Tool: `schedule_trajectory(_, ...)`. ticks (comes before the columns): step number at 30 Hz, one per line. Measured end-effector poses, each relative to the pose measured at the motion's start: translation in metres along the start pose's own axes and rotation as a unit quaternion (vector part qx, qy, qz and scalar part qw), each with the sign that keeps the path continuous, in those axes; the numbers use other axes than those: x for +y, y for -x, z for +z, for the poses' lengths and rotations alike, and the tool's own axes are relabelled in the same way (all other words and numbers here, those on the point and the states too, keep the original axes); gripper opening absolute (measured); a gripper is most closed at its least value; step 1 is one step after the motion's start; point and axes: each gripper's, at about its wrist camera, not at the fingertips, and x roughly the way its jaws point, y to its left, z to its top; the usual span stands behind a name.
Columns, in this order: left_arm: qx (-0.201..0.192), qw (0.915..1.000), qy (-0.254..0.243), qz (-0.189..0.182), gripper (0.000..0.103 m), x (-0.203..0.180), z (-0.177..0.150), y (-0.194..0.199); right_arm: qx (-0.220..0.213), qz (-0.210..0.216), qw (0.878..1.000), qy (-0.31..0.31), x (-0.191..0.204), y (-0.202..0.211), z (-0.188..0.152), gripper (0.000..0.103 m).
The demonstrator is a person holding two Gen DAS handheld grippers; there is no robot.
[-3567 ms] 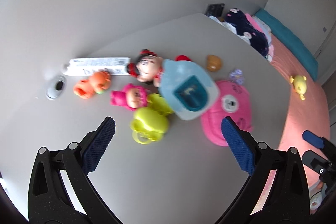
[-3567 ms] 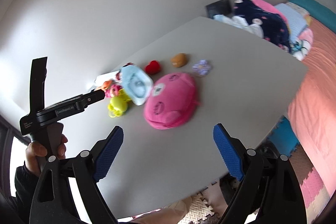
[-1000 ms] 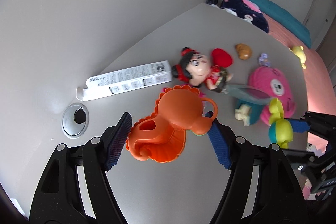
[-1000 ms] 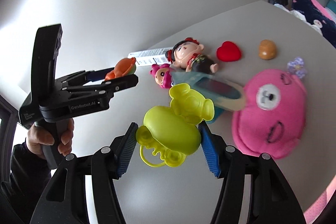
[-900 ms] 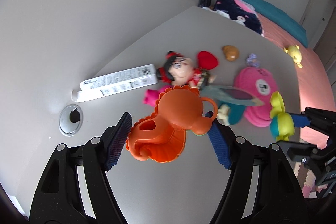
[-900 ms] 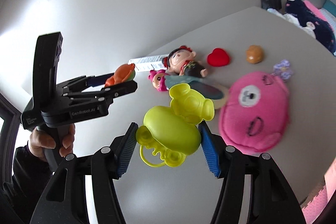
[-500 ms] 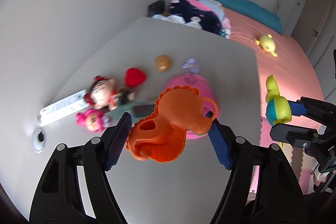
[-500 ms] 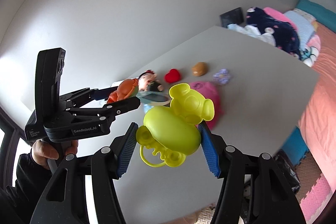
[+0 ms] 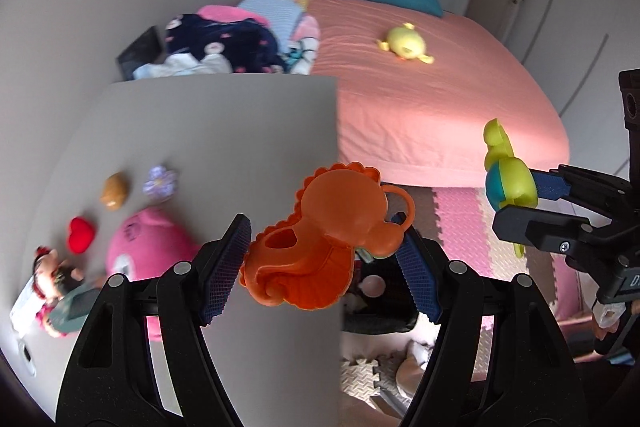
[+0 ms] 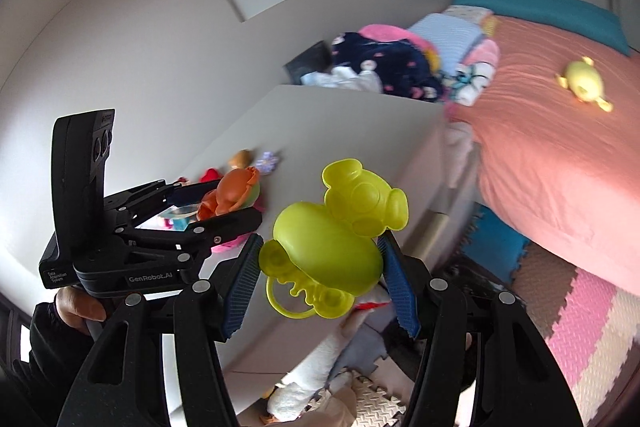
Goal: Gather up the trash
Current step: 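Carry both toys over the black bin while both tools open to drop them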
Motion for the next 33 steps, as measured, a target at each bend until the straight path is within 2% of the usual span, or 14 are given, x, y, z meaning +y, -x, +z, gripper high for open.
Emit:
schedule_trajectory(8,0.021,0.9972,-0.051,-0.050,0.070,-0.063,0.021,-0.041,-0.014,-0.054,0.997,-0.058,-0.064,0.041,-0.018,0.060)
schedule_trajectory(13,0.040,0.9926,-0.093,-0.067,0.070,-0.105,0.025,-0.069,-0.016,-0.073,0.994,-0.082,-0.092,0.055,-0.026,0.060)
schedule_trajectory(18,0.066,0.9879,-0.113,-0.083,0.070,-0.126,0.022,-0.091,-0.018,-0.085,0.991,-0.103,-0.114,0.058,-0.031,0.060)
schedule_trajectory(20,0.085,0.9863,-0.116,-0.082,0.072,-0.131,0.020,-0.101,-0.011,-0.095,0.990,-0.107,-0.121,0.054,-0.031,0.061)
schedule_trajectory(21,0.098,0.9853,-0.119,-0.074,0.075,-0.132,0.019,-0.107,-0.007,-0.105,0.988,-0.110,-0.124,0.052,-0.031,0.069)
schedule_trajectory(22,0.101,0.9865,-0.120,-0.046,0.094,-0.133,0.017,-0.112,-0.005,-0.119,0.986,-0.115,-0.126,0.052,-0.031,0.088)
schedule_trajectory(23,0.096,0.9877,-0.120,-0.025,0.097,-0.133,0.015,-0.113,-0.014,-0.130,0.983,-0.125,-0.130,0.055,-0.032,0.090)
schedule_trajectory(25,0.099,0.9889,-0.111,-0.002,0.097,-0.129,0.012,-0.115,-0.026,-0.124,0.983,-0.132,-0.131,0.059,-0.033,0.091)
schedule_trajectory(29,0.114,0.9909,-0.070,-0.017,0.097,-0.113,0.011,-0.117,-0.026,-0.120,0.984,-0.132,-0.133,0.060,-0.034,0.091)
schedule_trajectory(33,0.110,0.9921,-0.059,-0.017,0.097,-0.106,0.011,-0.113,-0.020,-0.112,0.985,-0.132,-0.132,0.056,-0.032,0.091)
